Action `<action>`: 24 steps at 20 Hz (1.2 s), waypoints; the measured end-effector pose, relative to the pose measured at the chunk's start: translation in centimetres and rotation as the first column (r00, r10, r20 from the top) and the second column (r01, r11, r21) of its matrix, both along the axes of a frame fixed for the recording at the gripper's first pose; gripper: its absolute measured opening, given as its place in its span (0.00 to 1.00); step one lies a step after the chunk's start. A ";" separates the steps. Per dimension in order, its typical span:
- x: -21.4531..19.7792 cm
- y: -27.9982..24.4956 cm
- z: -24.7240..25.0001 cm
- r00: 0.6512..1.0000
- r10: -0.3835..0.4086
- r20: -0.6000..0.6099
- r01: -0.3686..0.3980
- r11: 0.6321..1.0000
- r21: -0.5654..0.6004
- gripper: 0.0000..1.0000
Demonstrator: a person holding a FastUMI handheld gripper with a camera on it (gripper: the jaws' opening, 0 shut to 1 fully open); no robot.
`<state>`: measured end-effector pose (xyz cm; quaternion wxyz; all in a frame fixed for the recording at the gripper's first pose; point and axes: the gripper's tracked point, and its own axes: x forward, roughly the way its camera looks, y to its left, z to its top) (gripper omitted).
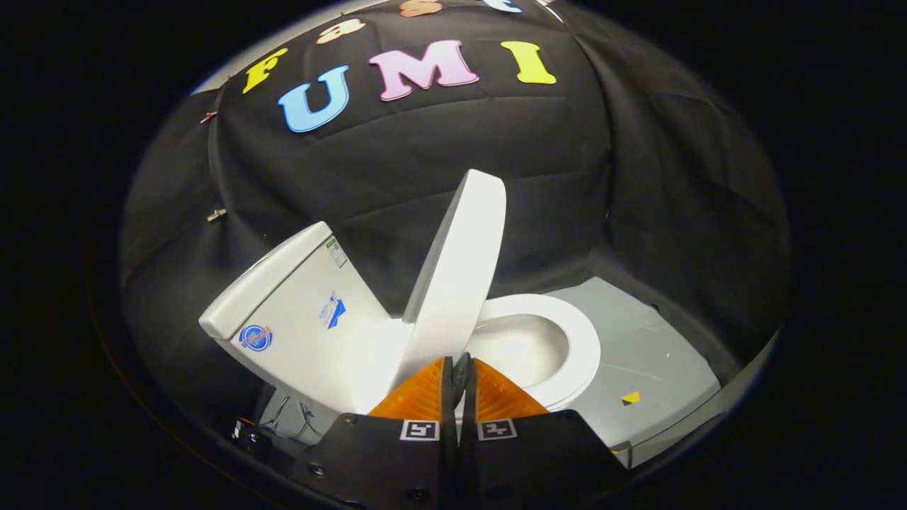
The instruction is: Open the toilet lid.
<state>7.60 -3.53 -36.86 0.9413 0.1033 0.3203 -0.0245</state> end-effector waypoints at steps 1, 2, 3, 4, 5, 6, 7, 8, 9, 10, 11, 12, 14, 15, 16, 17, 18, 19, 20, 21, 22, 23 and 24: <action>0.1 1.0 0.6 1.000 0.015 0.011 -0.015 1.000 -0.009 0.05; 0.3 1.9 1.1 0.999 0.028 0.019 -0.028 1.000 -0.013 0.05; 0.5 2.9 1.5 0.999 0.037 0.025 -0.037 0.999 -0.012 0.05; 0.6 3.7 1.9 0.998 0.048 0.029 -0.047 0.999 -0.010 0.05; 0.7 4.5 2.3 0.998 0.060 0.037 -0.059 0.998 -0.011 0.05; 0.8 5.4 2.6 0.996 0.075 0.042 -0.074 0.997 -0.018 0.05; 0.9 6.3 3.0 0.995 0.092 0.050 -0.091 0.996 -0.026 0.05; 1.0 7.4 3.3 0.992 0.112 0.058 -0.110 0.993 -0.034 0.05; 1.0 8.4 3.6 0.989 0.130 0.066 -0.127 0.991 -0.039 0.05; 1.1 9.4 3.8 0.986 0.148 0.072 -0.145 0.988 -0.043 0.05; 1.2 10.5 3.9 0.983 0.166 0.077 -0.163 0.986 -0.047 0.05; 1.2 11.4 4.2 0.980 0.182 0.083 -0.178 0.983 -0.050 0.05; 1.1 12.8 4.4 0.974 0.207 0.089 -0.203 0.978 -0.050 0.05; 1.3 13.4 4.5 0.972 0.215 0.091 -0.212 0.976 -0.048 0.05; 1.3 13.9 4.5 0.970 0.225 0.093 -0.221 0.974 -0.046 0.05; 1.3 14.6 4.6 0.967 0.237 0.094 -0.234 0.971 -0.046 0.05; 1.4 15.2 4.6 0.963 0.251 0.096 -0.248 0.968 -0.048 0.05; 1.4 15.9 4.6 0.959 0.266 0.096 -0.262 0.963 -0.056 0.05; 1.5 16.4 4.6 0.955 0.279 0.098 -0.274 0.960 -0.061 0.05; 1.5 17.1 4.6 0.952 0.290 0.098 -0.285 0.957 -0.062 0.05; 1.6 17.6 4.6 0.949 0.298 0.099 -0.294 0.954 -0.058 0.05; 1.6 18.0 4.5 0.947 0.306 0.099 -0.302 0.952 -0.055 0.05; 1.6 18.4 4.5 0.945 0.312 0.100 -0.308 0.950 -0.057 0.05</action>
